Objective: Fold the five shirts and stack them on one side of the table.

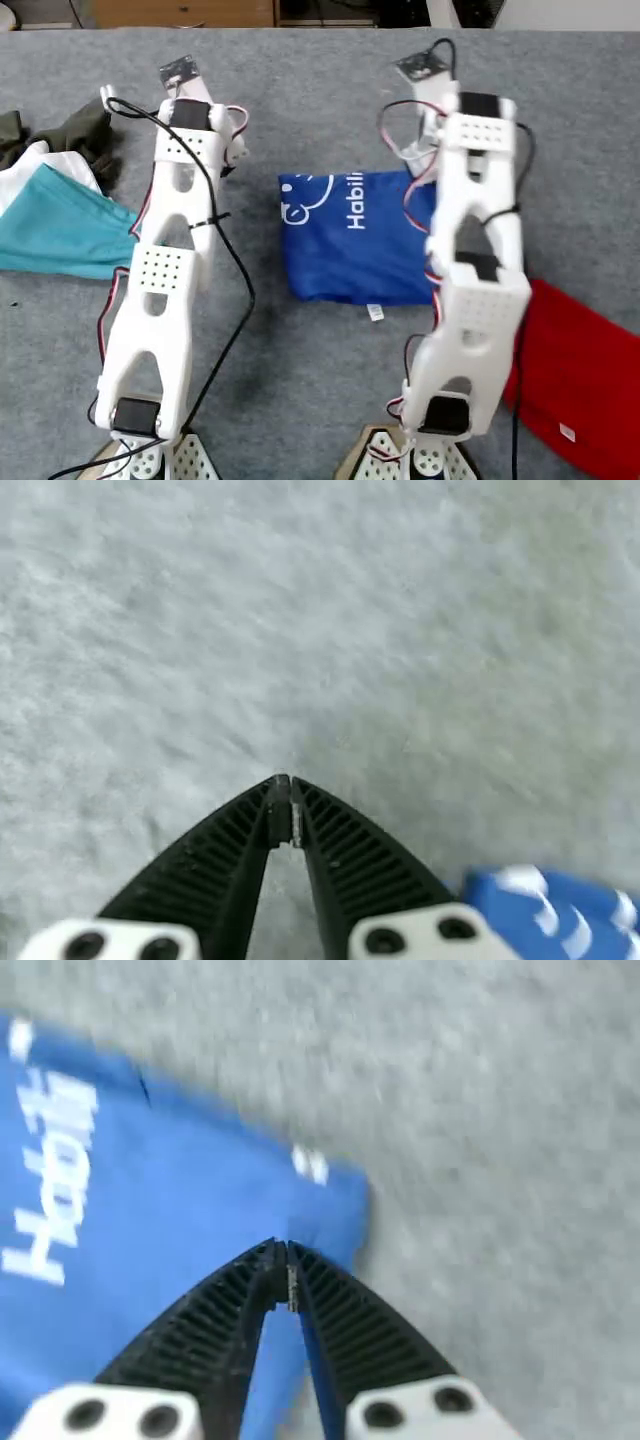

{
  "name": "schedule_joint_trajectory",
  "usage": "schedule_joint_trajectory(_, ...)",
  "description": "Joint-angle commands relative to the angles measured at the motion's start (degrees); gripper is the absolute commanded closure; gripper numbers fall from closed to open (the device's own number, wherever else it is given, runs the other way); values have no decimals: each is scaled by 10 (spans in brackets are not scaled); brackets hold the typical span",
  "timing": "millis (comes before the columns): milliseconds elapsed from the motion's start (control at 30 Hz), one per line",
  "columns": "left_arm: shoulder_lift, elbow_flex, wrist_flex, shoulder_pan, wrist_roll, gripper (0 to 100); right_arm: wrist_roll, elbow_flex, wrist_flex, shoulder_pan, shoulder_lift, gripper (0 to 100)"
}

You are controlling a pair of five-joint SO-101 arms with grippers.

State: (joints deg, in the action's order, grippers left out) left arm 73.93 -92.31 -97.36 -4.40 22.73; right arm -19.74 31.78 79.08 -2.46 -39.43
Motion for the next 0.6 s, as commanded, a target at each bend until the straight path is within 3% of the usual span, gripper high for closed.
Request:
schedule_joint_trajectory(0, -63, -31, -33, -60, -4, 981, 27, 104, -15, 12, -82, 990)
schedule_joint_trajectory(233, -77, -7, 8, -147, 12, 981, 30, 295, 34, -29, -234, 990)
schedule_joint_trajectory(567, 22, 5, 75, -140, 36, 981, 26, 505, 127, -24, -343, 990)
